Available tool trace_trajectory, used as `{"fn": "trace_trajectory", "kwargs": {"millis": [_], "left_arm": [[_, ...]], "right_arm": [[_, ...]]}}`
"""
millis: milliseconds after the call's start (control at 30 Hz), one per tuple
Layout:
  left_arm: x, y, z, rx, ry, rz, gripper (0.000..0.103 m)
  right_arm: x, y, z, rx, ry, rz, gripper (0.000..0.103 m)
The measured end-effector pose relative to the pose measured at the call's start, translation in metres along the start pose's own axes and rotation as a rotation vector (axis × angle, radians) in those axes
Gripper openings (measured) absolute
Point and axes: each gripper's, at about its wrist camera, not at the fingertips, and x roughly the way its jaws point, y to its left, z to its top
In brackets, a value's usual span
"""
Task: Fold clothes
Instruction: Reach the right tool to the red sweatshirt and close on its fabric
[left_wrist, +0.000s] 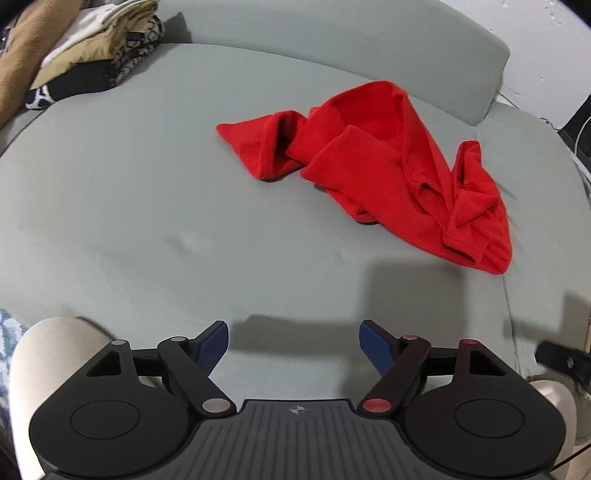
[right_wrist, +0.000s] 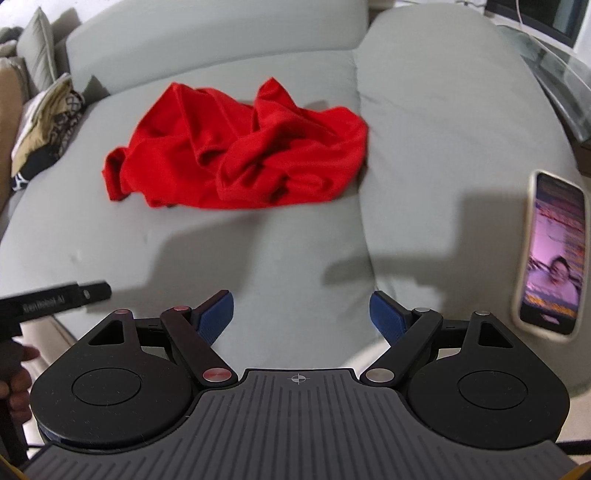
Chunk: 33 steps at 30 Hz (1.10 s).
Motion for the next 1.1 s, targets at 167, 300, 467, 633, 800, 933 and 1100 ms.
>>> {"fn": "trace_trajectory", "kwargs": {"millis": [167,300,467,633,800,933,1100], "left_arm": [[0.006,-0.004,0.011,0.016,-0.024,-0.008,0.080],[0.011,-0.006,0.019,0.013,-0.034,-0.007,0.084],[0.016,-0.003,0.034,-0.029,-0.060,-0.025,0.088],[0.029,0.005,0.045,-0.118,-0.080,-0.106,0.080],[0.041,0.001,0.049,-0.134,-0.035,-0.143,0.079],[0.042,-0.009,0.043,-0.094,0.007,-0.160,0.082],[0.042,-0.017,0.041,-0.088,0.037,-0.181,0.083]], "right_arm": [[0.013,-0.020,0.021,0.099,-0.149,-0.025,0.086],[0.022,-0.044,0.040,0.209,-0.232,-0.079,0.086],[0.027,-0.059,0.059,0.226,-0.296,-0.106,0.086],[0.041,-0.068,0.067,0.175,-0.297,0.042,0.067],[0.055,-0.069,0.069,0.169,-0.293,-0.054,0.066],[0.028,-0.110,0.058,0.341,-0.519,-0.364,0.079],[0.010,-0.164,0.050,0.426,-0.550,-0.625,0.079]]}}
